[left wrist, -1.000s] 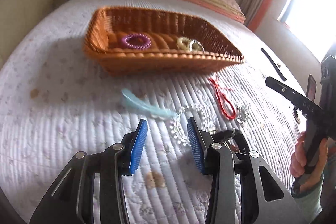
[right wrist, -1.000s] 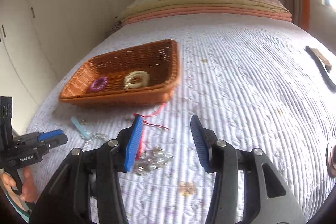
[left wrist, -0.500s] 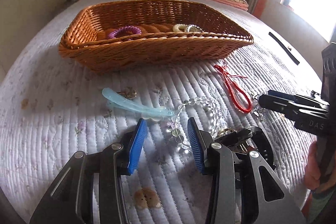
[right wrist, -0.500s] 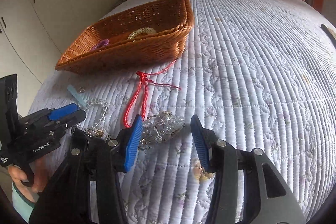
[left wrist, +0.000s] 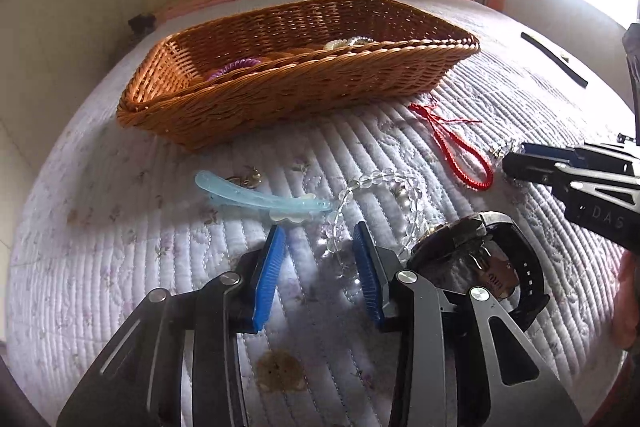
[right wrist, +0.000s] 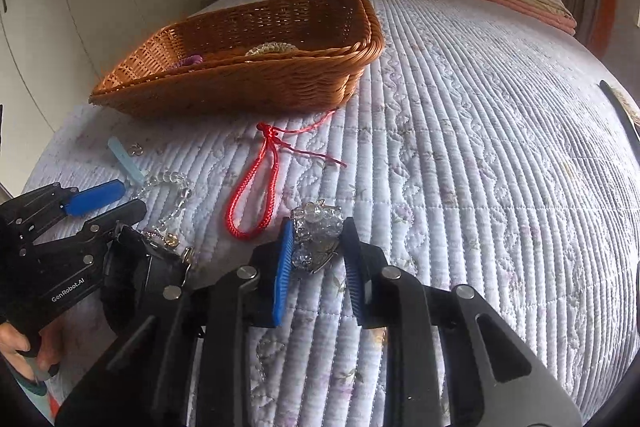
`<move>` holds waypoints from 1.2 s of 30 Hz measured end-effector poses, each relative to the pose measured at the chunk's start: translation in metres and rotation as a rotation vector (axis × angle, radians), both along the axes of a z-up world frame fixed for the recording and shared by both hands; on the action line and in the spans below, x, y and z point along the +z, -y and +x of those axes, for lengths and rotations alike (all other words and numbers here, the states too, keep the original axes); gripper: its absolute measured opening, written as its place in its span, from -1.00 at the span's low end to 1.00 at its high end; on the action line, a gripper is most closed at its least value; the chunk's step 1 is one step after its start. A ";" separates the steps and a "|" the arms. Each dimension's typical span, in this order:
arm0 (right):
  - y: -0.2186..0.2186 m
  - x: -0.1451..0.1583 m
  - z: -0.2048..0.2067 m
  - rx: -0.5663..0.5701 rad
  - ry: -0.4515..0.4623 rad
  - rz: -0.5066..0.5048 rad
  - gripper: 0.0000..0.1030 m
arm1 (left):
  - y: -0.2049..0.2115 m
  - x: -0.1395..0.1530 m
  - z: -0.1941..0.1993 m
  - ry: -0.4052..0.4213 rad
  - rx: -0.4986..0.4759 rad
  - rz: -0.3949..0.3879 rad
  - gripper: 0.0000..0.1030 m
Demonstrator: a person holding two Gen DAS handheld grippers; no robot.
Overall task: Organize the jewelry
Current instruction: 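Grasp the clear bead bracelet with the left tool while the right tool grasps the silver chain, then lower both bracelets into the basket and open both tools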
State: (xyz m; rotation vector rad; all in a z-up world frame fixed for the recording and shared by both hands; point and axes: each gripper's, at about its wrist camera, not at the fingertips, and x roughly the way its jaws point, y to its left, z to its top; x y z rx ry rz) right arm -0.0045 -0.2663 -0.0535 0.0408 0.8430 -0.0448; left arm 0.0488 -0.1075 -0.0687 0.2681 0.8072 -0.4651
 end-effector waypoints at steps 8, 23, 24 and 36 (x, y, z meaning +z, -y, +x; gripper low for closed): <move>0.008 0.018 -0.015 0.024 0.077 0.073 -0.86 | -0.013 0.006 -0.007 0.005 0.013 -0.062 -0.89; 0.005 0.051 -0.029 0.078 0.195 0.133 -0.86 | -0.056 0.059 -0.032 0.053 -0.025 -0.326 -0.89; 0.004 0.054 -0.031 0.079 0.203 0.133 -0.86 | -0.057 0.062 -0.034 0.062 -0.027 -0.329 -0.89; -0.011 0.130 -0.034 0.115 0.345 0.110 -0.86 | -0.049 0.141 -0.011 0.212 -0.065 -0.344 -0.89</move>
